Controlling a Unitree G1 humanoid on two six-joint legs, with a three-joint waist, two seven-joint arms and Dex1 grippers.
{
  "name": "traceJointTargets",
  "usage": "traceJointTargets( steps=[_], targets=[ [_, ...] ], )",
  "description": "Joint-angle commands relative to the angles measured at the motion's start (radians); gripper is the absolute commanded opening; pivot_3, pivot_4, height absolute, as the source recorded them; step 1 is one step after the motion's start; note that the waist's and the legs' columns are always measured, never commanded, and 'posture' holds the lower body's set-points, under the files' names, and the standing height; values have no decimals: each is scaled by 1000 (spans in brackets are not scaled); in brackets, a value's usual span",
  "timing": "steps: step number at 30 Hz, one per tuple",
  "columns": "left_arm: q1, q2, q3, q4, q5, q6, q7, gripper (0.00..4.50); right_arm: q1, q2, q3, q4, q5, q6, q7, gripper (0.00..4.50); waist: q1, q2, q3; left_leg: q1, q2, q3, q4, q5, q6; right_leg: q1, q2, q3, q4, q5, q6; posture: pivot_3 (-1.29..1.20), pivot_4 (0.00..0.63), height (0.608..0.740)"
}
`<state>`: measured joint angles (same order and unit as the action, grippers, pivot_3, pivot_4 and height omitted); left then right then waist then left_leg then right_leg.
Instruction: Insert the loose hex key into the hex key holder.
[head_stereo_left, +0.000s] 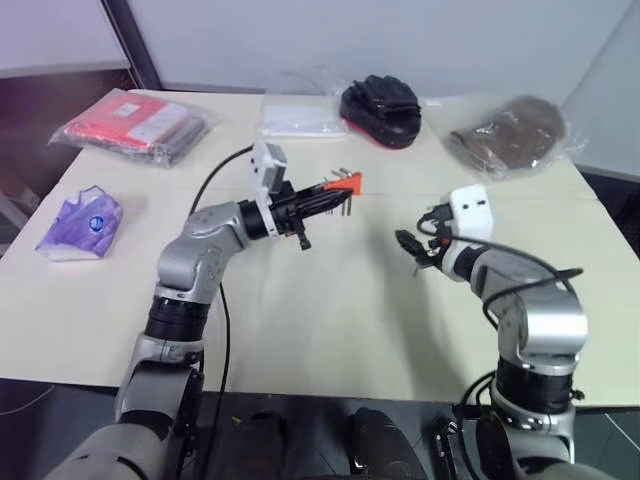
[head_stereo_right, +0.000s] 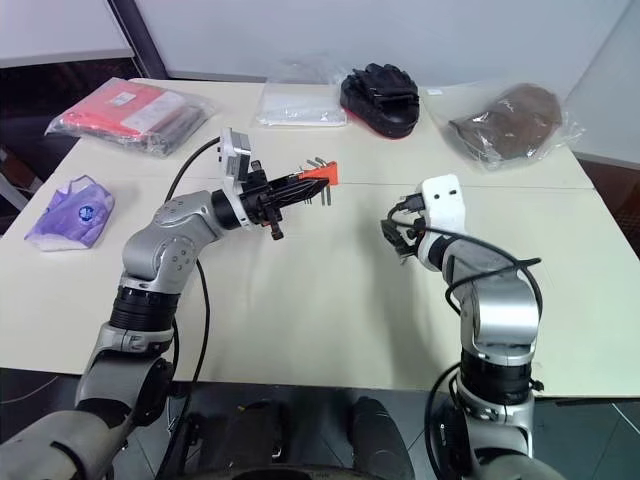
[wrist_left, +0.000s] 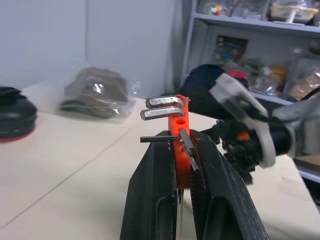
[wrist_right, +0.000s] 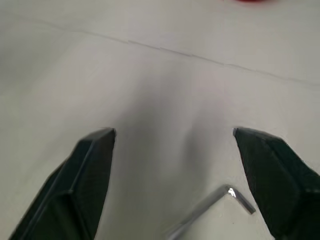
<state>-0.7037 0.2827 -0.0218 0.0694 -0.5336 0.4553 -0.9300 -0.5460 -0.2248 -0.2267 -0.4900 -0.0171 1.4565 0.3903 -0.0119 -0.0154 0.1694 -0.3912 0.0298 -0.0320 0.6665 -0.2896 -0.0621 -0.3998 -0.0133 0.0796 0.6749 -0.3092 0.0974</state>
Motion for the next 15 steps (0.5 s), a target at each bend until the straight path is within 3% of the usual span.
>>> traceJointTargets(
  steps=[1,6,15],
  targets=[
    [-1,-2,4,-52,-8,-2,11,0,-73,57,-97,7,-9,143,-73,3914,-2,0,0,0,0,0,0,0,0,0,0,0,0,0,0,0,150,740],
    [2,3,6,-47,-8,-3,13,0,-119,119,-182,49,3,158,-141,3914,-7,0,0,0,0,0,-1,0,0,-1,1,0,0,0,0,0,150,740],
    [24,11,7,-45,-2,-12,13,0,-135,148,-187,131,56,158,-205,3914,-15,0,0,0,0,1,-2,0,0,-2,1,0,0,0,0,0,150,740]
  ],
)
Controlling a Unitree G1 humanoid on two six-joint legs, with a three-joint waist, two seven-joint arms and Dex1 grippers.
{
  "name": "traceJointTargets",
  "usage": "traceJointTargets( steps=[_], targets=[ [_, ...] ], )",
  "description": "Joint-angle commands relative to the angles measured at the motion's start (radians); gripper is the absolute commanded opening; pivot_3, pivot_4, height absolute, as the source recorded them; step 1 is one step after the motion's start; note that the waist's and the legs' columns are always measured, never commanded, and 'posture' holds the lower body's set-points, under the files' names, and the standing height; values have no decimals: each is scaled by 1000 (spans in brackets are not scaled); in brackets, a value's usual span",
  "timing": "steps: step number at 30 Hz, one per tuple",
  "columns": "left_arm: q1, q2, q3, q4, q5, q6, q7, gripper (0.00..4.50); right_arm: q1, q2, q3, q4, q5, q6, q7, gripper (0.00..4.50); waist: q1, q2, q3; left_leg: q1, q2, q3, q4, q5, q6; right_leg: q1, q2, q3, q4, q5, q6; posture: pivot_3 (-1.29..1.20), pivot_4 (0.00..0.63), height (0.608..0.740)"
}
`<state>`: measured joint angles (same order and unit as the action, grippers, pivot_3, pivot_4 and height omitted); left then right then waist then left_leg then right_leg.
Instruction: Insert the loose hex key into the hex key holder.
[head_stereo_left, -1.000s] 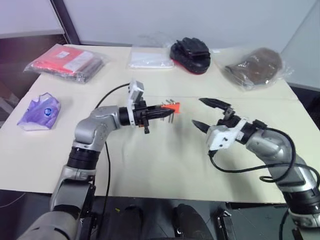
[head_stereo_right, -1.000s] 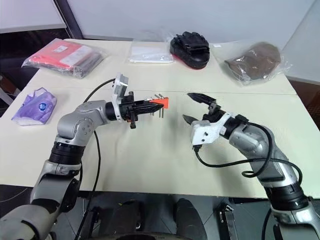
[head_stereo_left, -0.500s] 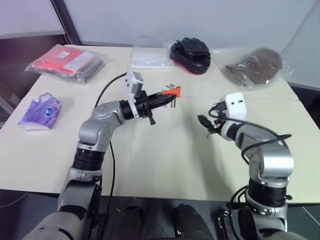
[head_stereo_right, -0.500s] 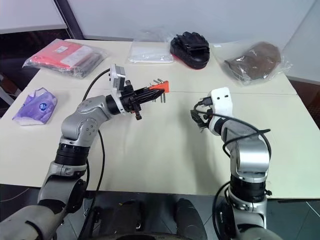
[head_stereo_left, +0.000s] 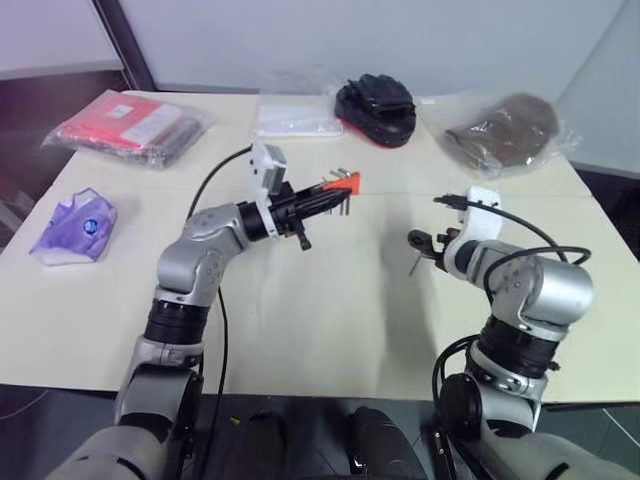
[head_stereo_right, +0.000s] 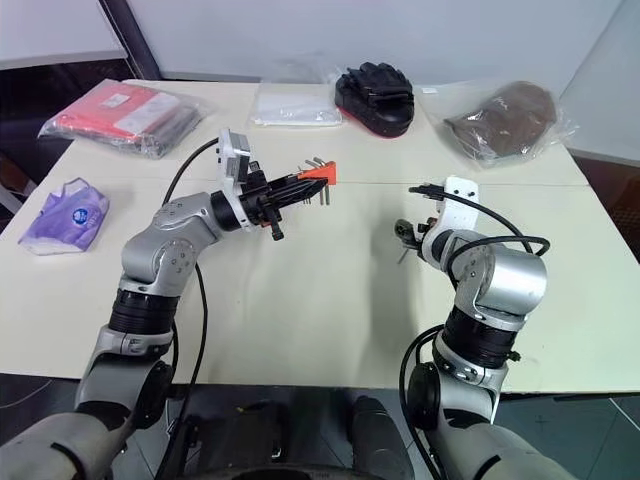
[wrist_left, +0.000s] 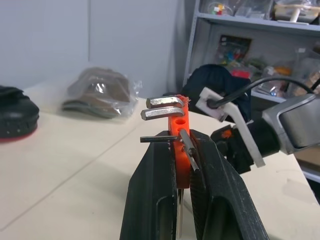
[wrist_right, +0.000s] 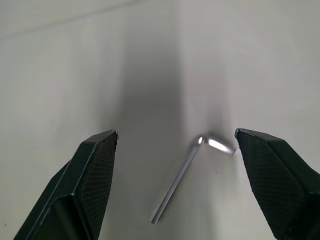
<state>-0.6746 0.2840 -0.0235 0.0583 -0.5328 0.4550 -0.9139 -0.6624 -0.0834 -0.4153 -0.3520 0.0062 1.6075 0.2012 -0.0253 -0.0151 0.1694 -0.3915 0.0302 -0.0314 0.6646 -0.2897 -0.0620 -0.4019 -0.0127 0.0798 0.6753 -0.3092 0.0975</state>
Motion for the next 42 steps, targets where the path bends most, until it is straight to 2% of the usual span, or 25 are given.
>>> traceJointTargets(
  steps=[1,20,23,24,29,34,37,42],
  targets=[
    [-2,12,9,-36,-2,-12,-3,0,-19,11,6,-6,44,7,-20,3914,-3,0,0,0,0,0,0,0,0,-1,0,0,1,0,0,0,150,740],
    [7,28,15,-36,10,-27,16,0,14,11,27,76,247,7,-181,3914,-19,0,0,-1,0,0,-1,0,0,-2,0,0,1,0,0,0,150,740],
    [6,28,15,-37,11,-29,19,0,17,-4,35,96,261,7,-205,3221,-19,0,0,-1,0,0,-1,0,0,-2,0,0,1,0,0,0,150,740],
    [4,28,15,-35,13,-31,21,0,22,-28,64,102,264,7,-204,2829,-19,0,0,-1,0,0,-1,0,0,-2,0,0,1,0,0,0,150,740],
    [-1,29,19,-27,21,-40,26,0,63,-146,225,100,274,7,-197,195,-20,0,0,-1,0,0,-1,0,0,-2,0,1,0,0,0,0,150,740],
    [-3,31,21,-25,23,-44,30,0,85,-196,329,99,246,7,-189,195,-19,0,0,-1,0,0,-1,0,0,-1,1,1,-1,0,0,0,150,740],
    [-5,27,15,-24,24,-44,31,0,114,-250,389,60,237,-112,-150,195,-18,0,0,-1,0,0,-1,0,0,0,1,0,-2,0,0,0,150,740],
    [-8,20,4,-22,25,-44,29,0,157,-273,367,8,231,-337,-95,195,-20,0,0,-1,0,0,-1,0,0,2,1,1,-6,0,0,0,150,740]
  ],
)
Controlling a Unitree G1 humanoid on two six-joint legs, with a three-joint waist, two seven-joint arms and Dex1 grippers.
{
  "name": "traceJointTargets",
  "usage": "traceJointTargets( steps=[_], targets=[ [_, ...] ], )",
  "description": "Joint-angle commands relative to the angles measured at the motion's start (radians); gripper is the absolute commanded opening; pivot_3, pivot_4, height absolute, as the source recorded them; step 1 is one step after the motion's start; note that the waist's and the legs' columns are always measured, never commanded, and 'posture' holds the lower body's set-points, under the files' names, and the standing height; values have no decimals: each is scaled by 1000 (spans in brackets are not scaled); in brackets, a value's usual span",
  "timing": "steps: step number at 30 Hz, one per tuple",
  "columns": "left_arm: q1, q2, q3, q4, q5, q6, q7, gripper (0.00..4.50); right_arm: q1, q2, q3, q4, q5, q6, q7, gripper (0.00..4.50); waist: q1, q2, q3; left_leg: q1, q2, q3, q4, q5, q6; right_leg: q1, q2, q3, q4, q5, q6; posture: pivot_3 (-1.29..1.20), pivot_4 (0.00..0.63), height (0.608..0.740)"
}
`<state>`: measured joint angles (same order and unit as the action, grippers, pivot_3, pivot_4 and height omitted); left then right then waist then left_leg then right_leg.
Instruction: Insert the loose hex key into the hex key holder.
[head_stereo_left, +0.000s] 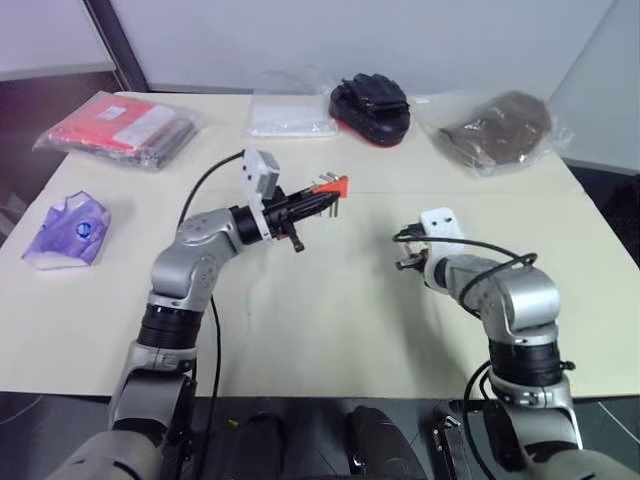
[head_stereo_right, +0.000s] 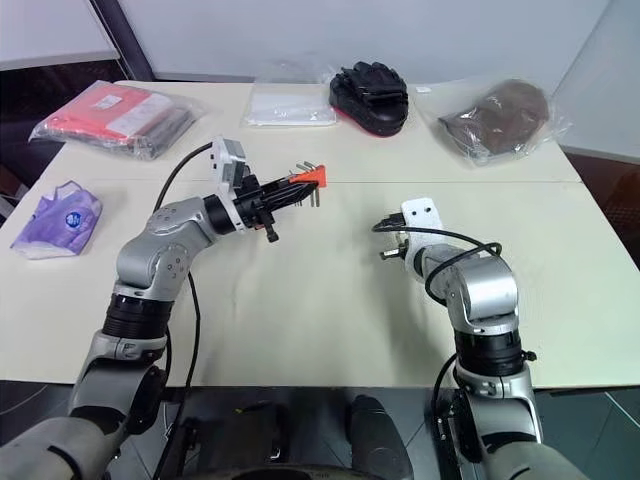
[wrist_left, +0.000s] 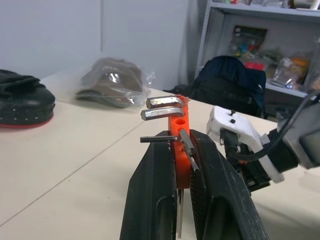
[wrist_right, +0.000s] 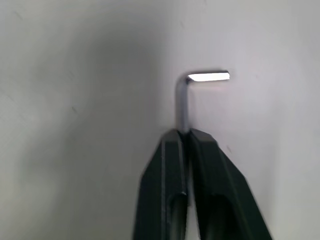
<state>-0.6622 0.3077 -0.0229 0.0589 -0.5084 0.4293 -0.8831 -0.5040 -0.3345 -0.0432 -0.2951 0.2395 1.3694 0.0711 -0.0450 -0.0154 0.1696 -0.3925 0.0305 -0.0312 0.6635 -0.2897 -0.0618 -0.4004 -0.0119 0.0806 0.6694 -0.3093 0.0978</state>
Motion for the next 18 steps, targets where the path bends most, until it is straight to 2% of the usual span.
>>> traceJointTargets(
  steps=[1,5,8,12,18],
  targets=[
    [-21,-5,2,-22,1,-18,-3,0,15,-17,-17,-57,2,-175,55,195,0,0,0,0,0,0,0,0,0,0,0,0,0,0,0,0,150,740],
    [-27,-14,-7,-18,2,-15,-8,0,64,50,-104,-67,29,-399,76,195,1,0,0,0,0,-1,-2,0,0,-1,0,0,-1,0,0,0,150,740],
    [-32,-20,-11,-11,6,-16,-14,0,93,70,-130,-71,65,-431,108,195,2,0,0,0,0,0,-2,0,0,-1,0,0,-1,0,0,0,150,740],
    [-49,-23,-16,8,12,-20,-27,0,179,-62,-22,-129,135,-232,244,195,7,0,0,-1,0,-1,-2,0,0,0,-1,-1,-1,0,0,0,150,740],
    [-59,-28,-18,25,21,-25,-40,0,230,-213,-6,-249,259,-103,388,195,2,0,1,0,0,-1,-2,0,0,1,0,0,-3,0,0,0,150,740]
  ],
)
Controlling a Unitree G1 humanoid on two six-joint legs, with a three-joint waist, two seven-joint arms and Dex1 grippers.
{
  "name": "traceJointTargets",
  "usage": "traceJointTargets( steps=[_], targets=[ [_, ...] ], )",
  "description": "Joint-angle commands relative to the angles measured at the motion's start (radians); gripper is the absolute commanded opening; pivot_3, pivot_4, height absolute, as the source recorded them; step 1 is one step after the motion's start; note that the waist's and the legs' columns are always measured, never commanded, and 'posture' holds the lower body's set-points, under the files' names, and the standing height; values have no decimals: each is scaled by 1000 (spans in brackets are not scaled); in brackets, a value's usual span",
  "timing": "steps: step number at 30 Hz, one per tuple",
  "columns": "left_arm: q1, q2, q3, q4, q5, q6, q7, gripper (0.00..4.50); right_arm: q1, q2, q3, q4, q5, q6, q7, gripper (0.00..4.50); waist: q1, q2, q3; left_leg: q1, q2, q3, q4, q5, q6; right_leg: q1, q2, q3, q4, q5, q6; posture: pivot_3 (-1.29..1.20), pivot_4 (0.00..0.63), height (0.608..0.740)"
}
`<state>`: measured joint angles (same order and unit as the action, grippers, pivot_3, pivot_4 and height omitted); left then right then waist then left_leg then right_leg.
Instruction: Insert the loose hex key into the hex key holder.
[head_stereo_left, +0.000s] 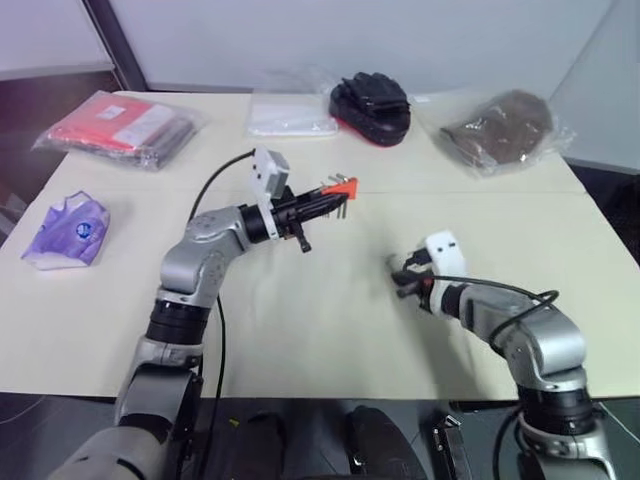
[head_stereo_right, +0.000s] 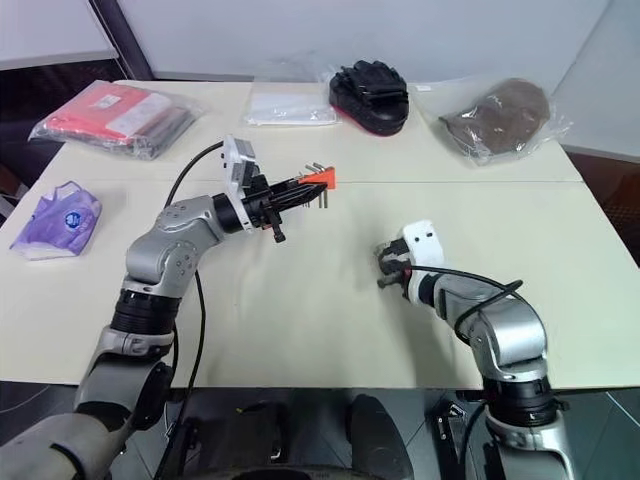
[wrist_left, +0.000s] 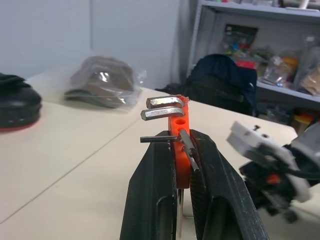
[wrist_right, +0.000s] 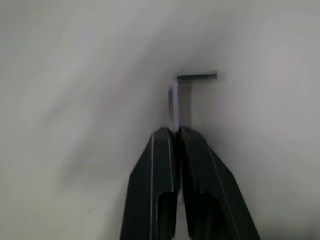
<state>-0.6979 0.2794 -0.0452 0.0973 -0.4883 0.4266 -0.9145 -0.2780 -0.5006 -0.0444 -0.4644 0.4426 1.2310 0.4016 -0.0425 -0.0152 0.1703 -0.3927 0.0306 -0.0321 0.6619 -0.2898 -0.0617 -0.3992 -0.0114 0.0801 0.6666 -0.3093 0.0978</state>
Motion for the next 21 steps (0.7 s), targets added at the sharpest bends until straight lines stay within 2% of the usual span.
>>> traceJointTargets(
  steps=[1,3,4,6,9,21],
  targets=[
    [-23,-1,3,-12,2,-24,-9,0,11,-71,-2,-85,58,36,69,195,0,0,0,0,0,0,0,0,0,0,0,0,0,0,0,0,150,740],
    [-20,-5,1,-13,4,-25,-9,0,24,-107,5,-84,59,27,85,195,1,0,0,0,0,0,0,0,0,0,0,0,0,0,0,0,150,740],
    [-18,-7,1,-14,5,-26,-8,0,27,-118,9,-76,52,20,84,453,1,0,0,0,0,0,0,0,0,0,0,0,0,0,0,0,150,740],
    [-12,-9,0,-20,6,-25,-7,0,29,-134,22,-64,38,8,79,1099,1,0,0,0,0,0,0,0,0,0,0,0,-1,0,0,0,150,740],
    [-7,-11,1,-25,6,-22,-4,0,17,-128,32,-58,32,-11,72,2418,1,0,0,0,0,0,0,0,0,0,0,0,-1,0,0,0,150,740],
    [8,-2,5,-46,4,-11,8,0,-32,-86,102,13,-1,-50,42,2418,1,0,0,0,0,0,1,0,0,1,0,0,-1,0,0,0,150,740]
  ],
)
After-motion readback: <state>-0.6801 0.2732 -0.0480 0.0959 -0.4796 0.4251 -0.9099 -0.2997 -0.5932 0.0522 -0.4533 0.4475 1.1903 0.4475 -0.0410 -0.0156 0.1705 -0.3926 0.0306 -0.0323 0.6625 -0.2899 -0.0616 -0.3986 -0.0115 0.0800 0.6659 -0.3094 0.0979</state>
